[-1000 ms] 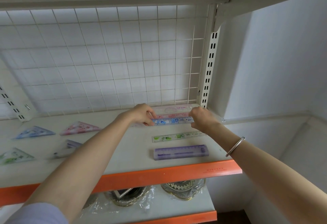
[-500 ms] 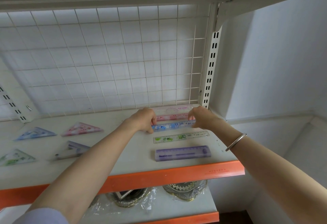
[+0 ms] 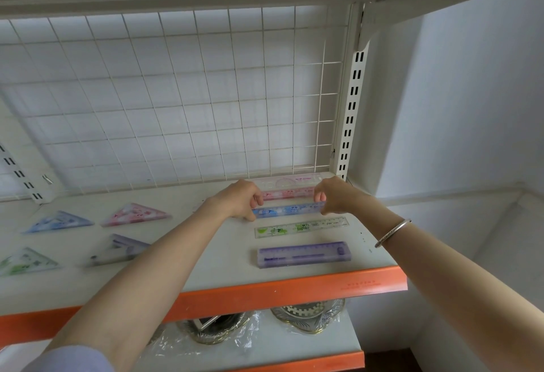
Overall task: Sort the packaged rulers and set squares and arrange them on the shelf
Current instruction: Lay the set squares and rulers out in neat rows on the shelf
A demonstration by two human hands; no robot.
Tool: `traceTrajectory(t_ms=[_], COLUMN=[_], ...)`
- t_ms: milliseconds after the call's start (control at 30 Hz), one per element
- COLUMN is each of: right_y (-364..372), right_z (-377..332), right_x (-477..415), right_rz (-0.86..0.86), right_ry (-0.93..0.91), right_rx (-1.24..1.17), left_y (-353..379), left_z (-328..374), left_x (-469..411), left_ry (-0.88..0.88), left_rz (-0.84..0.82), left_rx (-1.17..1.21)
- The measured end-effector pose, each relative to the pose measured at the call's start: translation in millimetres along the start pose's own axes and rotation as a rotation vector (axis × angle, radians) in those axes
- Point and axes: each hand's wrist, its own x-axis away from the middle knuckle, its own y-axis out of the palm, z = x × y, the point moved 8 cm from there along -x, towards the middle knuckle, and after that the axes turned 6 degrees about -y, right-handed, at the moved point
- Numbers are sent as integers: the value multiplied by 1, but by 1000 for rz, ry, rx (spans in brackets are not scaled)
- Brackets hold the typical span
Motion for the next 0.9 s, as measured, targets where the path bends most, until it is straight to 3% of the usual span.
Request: traceTrajectory(t_ms=[900], right_y=[-1], right_z=[-3], right_x=[0], right_rz=[-13], right_ry=[-3], right_rx=[67], left_y=[-1], left_z=[-18], left_x=[2], left_ry=[-90], left_rz=[-35], left_rx=[60])
